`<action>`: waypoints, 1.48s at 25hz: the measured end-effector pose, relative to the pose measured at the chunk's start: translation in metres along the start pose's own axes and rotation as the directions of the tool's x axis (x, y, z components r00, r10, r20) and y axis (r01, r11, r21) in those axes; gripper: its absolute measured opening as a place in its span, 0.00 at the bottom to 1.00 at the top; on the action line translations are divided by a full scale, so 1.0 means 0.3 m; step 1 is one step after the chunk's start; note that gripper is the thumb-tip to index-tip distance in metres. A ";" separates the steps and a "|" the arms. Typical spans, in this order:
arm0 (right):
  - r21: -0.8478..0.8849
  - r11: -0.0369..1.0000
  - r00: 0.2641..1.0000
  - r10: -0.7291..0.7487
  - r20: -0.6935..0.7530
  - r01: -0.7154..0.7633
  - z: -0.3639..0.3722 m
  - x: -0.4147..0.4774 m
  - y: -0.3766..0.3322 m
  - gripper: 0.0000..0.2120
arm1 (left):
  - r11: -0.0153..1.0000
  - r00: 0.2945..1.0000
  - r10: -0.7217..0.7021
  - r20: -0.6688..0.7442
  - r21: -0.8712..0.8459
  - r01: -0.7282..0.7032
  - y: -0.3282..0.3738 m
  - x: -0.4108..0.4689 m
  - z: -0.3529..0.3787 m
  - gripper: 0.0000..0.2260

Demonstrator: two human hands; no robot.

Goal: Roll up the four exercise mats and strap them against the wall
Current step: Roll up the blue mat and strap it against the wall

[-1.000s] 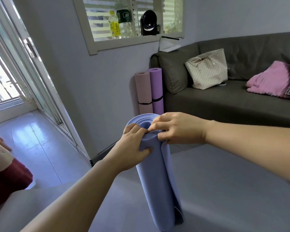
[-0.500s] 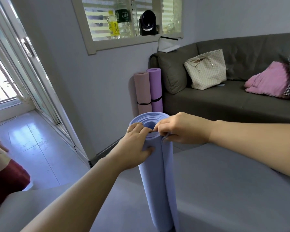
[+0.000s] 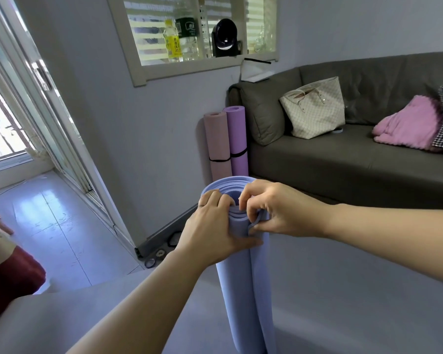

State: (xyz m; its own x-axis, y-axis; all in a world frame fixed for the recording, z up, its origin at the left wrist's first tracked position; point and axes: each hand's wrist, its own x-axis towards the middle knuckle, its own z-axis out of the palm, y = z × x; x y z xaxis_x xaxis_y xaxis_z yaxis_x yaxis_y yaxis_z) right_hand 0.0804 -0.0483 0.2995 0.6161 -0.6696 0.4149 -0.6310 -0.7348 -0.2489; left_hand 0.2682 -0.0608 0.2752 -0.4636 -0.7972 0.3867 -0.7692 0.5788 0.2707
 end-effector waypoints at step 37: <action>-0.221 0.960 0.962 0.211 0.171 -0.171 0.042 -0.024 -0.029 0.29 | 0.989 0.993 0.073 -0.097 -0.122 -0.084 0.048 -0.089 0.011 0.29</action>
State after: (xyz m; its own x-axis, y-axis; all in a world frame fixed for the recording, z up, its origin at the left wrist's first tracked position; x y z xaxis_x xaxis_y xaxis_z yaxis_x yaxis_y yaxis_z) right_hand 0.0874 -0.0385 0.2877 0.5402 -0.8182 0.1969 -0.8157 -0.5666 -0.1165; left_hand 0.2681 -0.0316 0.2658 -0.4734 -0.7326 0.4890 -0.6678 0.6605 0.3431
